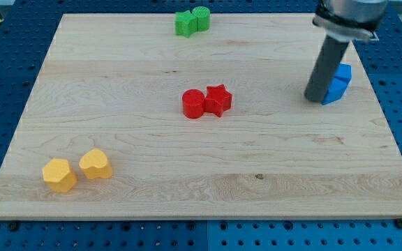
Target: Adjust the red blocks parallel to the green blocks
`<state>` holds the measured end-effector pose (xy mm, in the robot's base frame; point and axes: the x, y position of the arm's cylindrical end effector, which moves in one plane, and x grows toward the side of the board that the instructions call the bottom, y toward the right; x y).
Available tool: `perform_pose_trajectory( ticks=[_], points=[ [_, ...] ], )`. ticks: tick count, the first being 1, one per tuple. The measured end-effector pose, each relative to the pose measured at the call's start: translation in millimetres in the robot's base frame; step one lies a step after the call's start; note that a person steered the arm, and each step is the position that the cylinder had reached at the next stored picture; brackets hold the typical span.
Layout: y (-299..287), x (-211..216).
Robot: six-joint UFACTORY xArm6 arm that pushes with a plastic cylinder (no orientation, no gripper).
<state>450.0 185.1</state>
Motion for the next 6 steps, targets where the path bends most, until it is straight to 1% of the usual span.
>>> perform_pose_trajectory(
  ticks=[1, 2, 3, 4, 5, 6],
  points=[
    [-10, 70],
    [-79, 93],
    [-163, 90],
    [-244, 73],
    [-258, 46],
    [-247, 42]
  ],
)
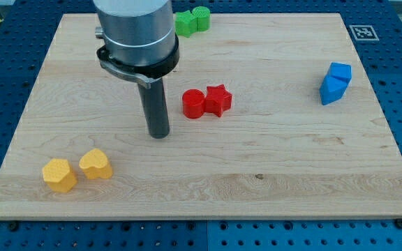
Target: Adjust the red blocks parallel to the green blocks
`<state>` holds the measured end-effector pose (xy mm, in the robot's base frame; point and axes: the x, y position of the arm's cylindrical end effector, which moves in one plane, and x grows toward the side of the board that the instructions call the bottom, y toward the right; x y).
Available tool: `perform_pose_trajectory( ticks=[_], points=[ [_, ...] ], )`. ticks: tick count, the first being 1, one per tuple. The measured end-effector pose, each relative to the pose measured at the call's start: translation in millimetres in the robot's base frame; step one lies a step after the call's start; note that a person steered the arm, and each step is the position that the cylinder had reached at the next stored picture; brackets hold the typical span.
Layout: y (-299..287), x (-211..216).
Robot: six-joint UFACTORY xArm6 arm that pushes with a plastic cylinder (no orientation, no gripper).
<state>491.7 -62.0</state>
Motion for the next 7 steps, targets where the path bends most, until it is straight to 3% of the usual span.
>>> perform_pose_trajectory(
  ticks=[2, 3, 7],
  points=[
    [77, -40],
    [91, -41],
    [84, -48]
  ],
)
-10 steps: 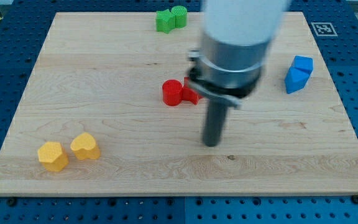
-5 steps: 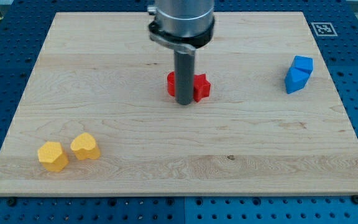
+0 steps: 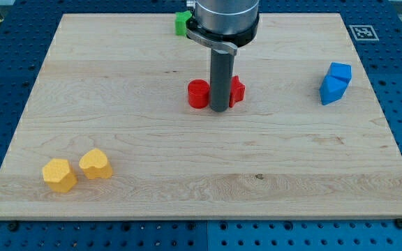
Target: Adjust the red blocks parallel to the green blocks
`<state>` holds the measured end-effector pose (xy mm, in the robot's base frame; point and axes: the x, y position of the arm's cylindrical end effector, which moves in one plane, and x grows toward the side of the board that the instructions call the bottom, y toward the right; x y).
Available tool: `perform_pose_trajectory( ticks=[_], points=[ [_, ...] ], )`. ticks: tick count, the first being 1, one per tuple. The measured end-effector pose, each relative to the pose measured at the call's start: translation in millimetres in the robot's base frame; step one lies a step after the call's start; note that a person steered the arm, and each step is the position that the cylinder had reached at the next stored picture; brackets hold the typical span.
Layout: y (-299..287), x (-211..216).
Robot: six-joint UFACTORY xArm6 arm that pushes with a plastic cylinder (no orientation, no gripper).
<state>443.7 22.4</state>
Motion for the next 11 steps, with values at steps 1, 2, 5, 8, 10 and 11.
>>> perform_pose_trajectory(
  ticks=[1, 2, 5, 8, 10, 11],
  points=[
    [-5, 1],
    [-13, 28],
    [-95, 36],
    [-35, -20],
    [-24, 5],
    [16, 12]
  ],
)
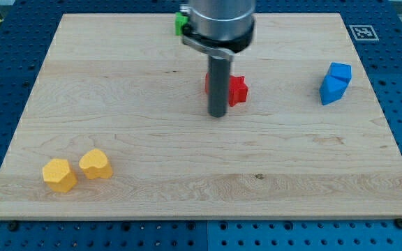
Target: Adjust the red blocks parallel to the green blocks
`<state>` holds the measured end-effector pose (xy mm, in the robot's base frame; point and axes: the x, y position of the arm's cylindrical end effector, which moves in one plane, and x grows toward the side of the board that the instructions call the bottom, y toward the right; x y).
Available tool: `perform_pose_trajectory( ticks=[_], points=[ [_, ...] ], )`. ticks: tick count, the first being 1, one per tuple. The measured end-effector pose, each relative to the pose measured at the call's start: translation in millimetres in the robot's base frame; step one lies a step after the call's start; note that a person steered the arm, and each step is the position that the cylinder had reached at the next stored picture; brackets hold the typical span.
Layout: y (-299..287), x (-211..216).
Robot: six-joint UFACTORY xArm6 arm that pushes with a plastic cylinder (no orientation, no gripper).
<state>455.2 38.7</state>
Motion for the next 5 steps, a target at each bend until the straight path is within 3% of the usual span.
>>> perform_pose_trajectory(
  ticks=[3, 5],
  points=[
    [67, -4],
    [53, -9]
  ],
)
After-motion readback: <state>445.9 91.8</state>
